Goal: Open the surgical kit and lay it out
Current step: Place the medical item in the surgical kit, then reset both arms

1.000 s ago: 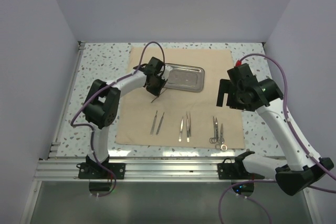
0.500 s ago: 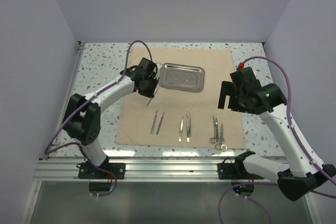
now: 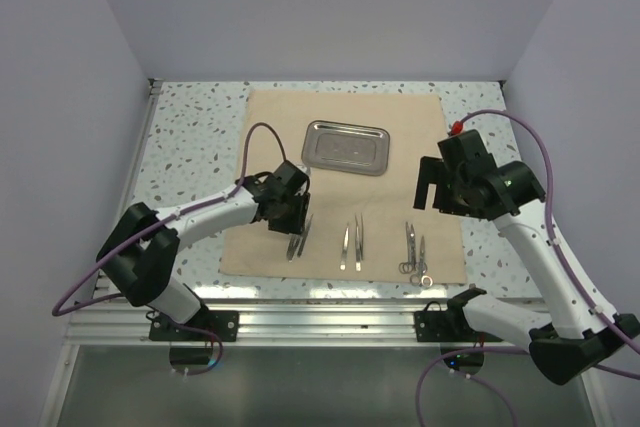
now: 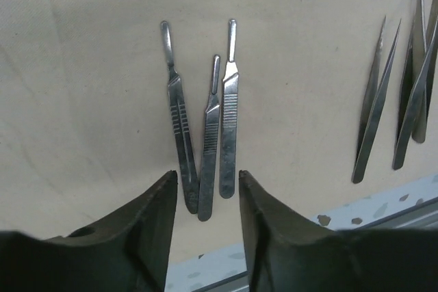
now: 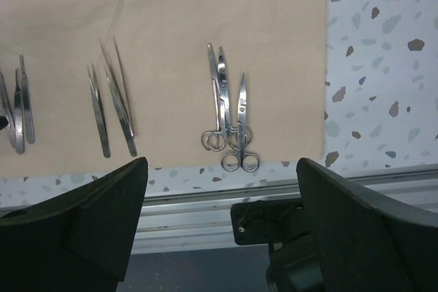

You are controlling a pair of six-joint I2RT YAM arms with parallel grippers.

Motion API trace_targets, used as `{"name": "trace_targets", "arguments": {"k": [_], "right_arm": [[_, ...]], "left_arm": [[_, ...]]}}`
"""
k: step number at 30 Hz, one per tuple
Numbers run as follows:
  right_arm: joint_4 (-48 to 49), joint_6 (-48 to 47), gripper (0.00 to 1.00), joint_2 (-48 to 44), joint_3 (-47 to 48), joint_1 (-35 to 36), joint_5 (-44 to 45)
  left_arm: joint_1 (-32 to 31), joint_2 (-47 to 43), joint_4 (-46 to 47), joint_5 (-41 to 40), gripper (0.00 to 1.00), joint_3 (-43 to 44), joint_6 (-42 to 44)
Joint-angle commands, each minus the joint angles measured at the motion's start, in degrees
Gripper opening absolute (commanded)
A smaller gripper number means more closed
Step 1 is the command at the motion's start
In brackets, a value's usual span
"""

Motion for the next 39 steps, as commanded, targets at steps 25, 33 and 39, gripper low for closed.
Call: {"name": "trace_targets", "arguments": {"k": [25,33,39], "right_arm": [[13.45,-10.06,0.98,-21.04,0.68,-0.14,-1.01],[13.63,-10.77,0.98,-23.5,-1.17,-0.14,-0.74],[15.2,-11.91,0.98,-24.02,-2.14,-0.15,-1.8]], "left_arm": [[0.01,-52.43,33.89,-46.14,0.95,-16.68,11.05],[0.01,-53.42,27.02,-53.44,0.96,-17.58,15.02],[0.01,-54.83,30.26,-54.67,0.99,-20.04,19.14]]}}
